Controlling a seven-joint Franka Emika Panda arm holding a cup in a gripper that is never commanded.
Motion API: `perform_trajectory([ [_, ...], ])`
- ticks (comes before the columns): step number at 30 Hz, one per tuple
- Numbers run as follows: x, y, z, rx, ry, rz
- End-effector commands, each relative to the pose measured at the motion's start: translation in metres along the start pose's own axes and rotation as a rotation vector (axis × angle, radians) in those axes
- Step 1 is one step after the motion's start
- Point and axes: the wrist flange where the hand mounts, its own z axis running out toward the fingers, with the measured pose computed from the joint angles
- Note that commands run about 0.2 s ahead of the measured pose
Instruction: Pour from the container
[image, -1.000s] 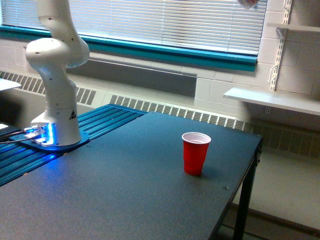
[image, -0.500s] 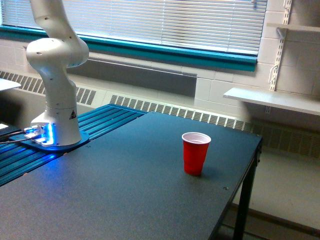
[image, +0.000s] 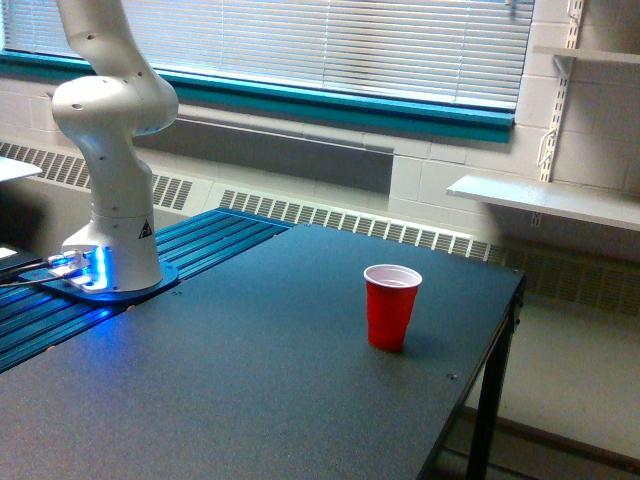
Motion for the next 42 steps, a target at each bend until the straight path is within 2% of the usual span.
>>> perform_trajectory([
  [1, 0.008, 0.02, 0.018, -0.037, -0.044, 0.077],
  [11, -0.011, 0.033, 0.03, -0.059, -0.073, 0.096],
  [27, -0.036, 0.066, 0.036, -0.045, -0.126, 0.168],
  [32, -0.053, 0.076, 0.046, -0.073, -0.154, 0.161],
  [42, -0.082, 0.11, 0.061, -0.077, -0.199, 0.181],
])
